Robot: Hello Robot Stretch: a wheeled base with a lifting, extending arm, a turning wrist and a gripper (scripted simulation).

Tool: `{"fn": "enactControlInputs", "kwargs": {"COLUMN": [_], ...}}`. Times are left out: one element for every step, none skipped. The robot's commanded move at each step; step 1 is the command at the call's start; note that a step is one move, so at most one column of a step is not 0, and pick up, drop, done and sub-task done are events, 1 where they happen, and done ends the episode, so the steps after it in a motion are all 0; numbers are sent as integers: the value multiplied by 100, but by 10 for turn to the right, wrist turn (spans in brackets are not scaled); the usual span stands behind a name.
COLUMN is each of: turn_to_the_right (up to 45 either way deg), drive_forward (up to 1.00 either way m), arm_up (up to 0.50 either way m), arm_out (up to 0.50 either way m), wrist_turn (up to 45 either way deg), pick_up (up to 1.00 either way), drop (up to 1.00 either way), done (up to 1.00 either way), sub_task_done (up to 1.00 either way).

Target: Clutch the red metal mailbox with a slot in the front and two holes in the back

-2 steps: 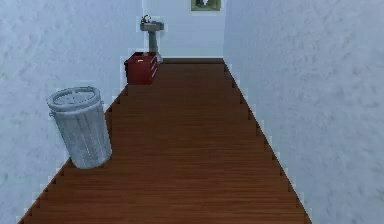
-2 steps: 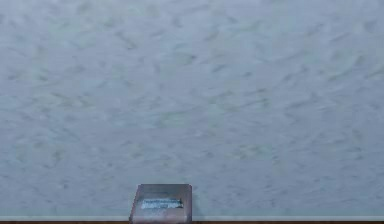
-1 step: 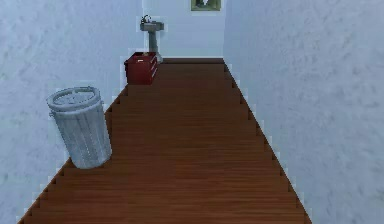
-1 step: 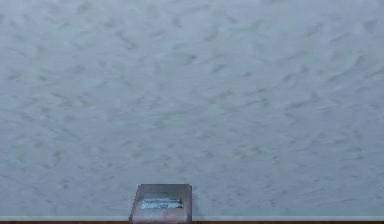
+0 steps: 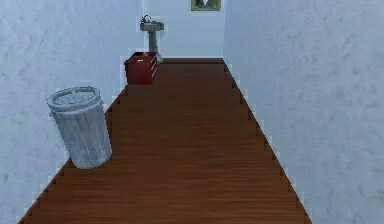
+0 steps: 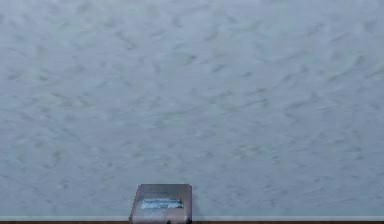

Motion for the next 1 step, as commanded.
{"fn": "enactControlInputs", "kwargs": {"turn_to_the_right": [0], "drive_forward": [0], "arm_up": [0], "arm_out": [0], "wrist_turn": [0], "pick_up": [100], "drop": [0], "done": [0], "sub_task_done": [0]}}
